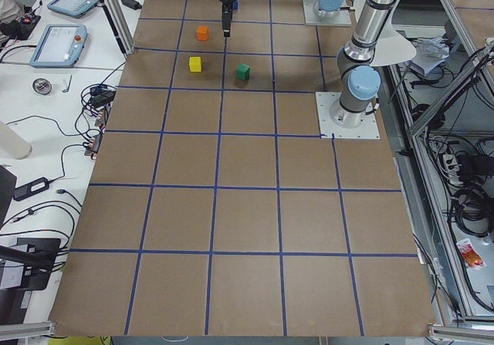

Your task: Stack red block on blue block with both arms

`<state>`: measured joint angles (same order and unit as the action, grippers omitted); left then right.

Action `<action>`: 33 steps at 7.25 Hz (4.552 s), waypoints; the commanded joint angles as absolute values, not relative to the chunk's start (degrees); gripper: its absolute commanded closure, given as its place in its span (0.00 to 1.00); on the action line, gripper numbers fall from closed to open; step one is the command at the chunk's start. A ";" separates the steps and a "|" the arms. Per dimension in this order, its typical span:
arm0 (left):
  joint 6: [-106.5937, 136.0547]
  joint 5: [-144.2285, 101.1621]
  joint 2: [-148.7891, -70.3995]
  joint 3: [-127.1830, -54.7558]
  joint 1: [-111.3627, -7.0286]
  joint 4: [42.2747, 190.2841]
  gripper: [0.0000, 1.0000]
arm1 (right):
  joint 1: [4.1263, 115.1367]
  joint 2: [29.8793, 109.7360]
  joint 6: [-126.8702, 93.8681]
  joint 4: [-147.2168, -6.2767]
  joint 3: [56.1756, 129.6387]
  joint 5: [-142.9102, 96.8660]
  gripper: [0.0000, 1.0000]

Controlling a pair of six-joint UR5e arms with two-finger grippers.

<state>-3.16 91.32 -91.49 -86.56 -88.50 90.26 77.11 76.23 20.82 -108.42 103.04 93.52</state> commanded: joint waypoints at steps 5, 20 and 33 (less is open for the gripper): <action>-3.16 91.32 -91.49 -86.57 -88.51 90.26 0.00 | 77.08 73.04 20.30 -112.94 104.40 93.08 1.00; -3.16 91.23 -91.76 -86.75 -88.51 90.26 0.00 | 75.50 73.30 20.30 -112.06 105.47 93.34 0.71; -3.08 91.23 -91.76 -86.84 -88.51 90.26 0.00 | 87.86 93.43 4.15 -88.06 97.21 92.55 0.00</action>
